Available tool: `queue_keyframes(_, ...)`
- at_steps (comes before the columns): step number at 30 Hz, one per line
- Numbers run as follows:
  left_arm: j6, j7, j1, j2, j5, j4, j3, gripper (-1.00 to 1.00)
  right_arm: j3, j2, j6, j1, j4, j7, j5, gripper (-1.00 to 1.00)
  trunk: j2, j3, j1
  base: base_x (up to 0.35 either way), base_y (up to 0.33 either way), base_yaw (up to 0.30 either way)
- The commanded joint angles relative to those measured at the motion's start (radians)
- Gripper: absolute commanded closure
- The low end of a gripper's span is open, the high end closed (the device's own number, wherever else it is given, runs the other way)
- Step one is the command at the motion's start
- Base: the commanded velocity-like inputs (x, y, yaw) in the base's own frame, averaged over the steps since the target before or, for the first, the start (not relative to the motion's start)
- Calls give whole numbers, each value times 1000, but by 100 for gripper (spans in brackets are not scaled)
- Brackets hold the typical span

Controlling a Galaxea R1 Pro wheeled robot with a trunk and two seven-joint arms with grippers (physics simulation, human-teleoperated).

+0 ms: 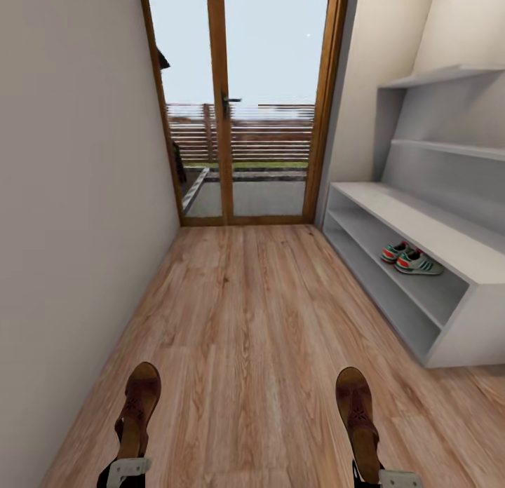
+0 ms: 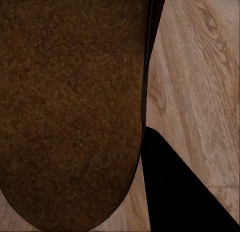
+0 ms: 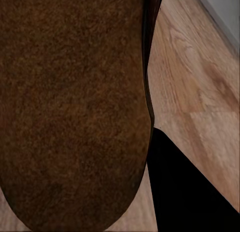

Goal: Pick up the two gym shoes and the two sandals from the corridor floor and place them onto the hallstand (shoe rack) in the corridor, making sure they are on the rack and not on the floor. Arrange them so the two gym shoes are next to each other and the two sandals are next to each other.

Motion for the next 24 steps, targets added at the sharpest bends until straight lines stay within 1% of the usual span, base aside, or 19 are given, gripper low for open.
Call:
queue_keyframes(1, -2, -8, -1, -1, -6, 0, 9, 100, 9, -1, -3, -1, 0, -6, -7, 100, 0, -1, 0, 340, 0, 0)
queue_keyframes(24, -3, -8, -1, -1, -6, -1, 9, 100, 9, -1, -4, -1, 0, -6, -7, 100, 0, -1, 0, 339, 0, 0)
